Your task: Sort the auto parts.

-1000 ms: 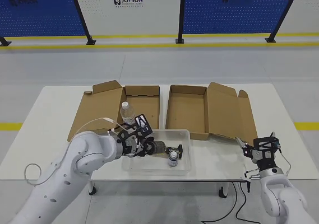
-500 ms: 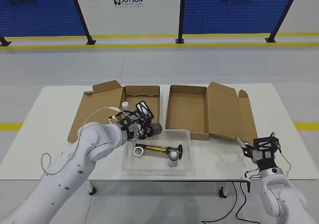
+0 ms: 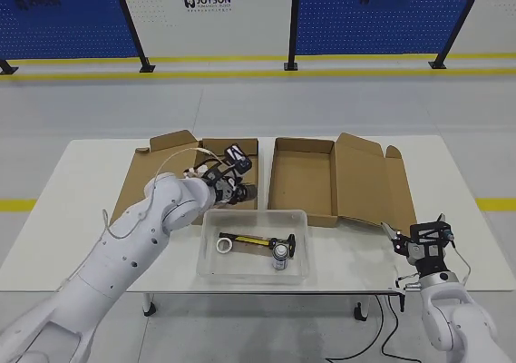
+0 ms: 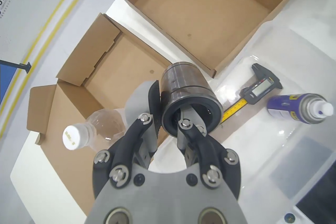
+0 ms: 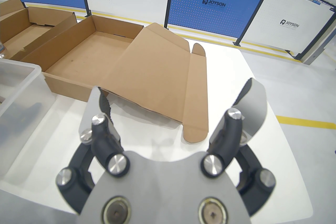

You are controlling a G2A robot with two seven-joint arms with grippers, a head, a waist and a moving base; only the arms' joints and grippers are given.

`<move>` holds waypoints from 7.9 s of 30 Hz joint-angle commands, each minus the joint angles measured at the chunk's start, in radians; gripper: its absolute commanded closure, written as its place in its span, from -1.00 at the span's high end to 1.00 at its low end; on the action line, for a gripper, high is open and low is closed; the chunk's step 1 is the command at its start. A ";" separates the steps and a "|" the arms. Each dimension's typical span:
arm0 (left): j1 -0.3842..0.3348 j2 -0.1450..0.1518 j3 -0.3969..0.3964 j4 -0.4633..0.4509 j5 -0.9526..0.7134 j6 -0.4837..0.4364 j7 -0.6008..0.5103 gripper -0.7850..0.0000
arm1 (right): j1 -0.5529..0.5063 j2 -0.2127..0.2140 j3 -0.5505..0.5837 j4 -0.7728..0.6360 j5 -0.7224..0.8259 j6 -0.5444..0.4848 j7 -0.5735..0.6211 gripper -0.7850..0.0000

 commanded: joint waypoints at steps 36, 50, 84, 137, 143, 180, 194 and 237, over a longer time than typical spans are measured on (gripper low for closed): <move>-0.230 -0.221 0.221 0.550 -0.015 -0.044 -0.017 -1.00 | 0.000 0.000 0.000 0.000 0.000 0.000 0.000 1.00; -0.245 -0.254 0.218 0.618 0.003 -0.058 -0.001 -0.66 | 0.000 0.000 0.000 0.000 0.000 0.000 0.000 1.00; 0.144 -0.087 -0.138 -0.231 0.058 -0.102 -0.183 -0.33 | 0.000 0.000 0.000 0.000 0.000 0.000 0.000 1.00; 0.235 -0.119 0.025 -0.179 0.019 -0.103 -0.166 0.43 | 0.000 0.000 0.000 0.000 0.000 0.000 0.000 1.00; 0.224 -0.128 0.042 -0.152 0.017 -0.101 -0.155 0.33 | 0.000 0.000 0.000 0.000 0.000 0.000 0.000 1.00; 0.219 -0.149 0.058 -0.120 0.019 -0.113 -0.138 -1.00 | 0.000 0.000 0.000 0.000 0.000 0.000 0.000 1.00; 0.287 -0.109 -0.062 -0.254 0.003 -0.160 -0.161 -1.00 | 0.000 0.000 0.000 0.000 0.000 0.000 0.000 1.00; 0.342 -0.023 -0.258 -0.509 -0.218 -0.253 -0.279 -1.00 | 0.000 0.000 0.000 0.000 0.000 0.000 0.000 1.00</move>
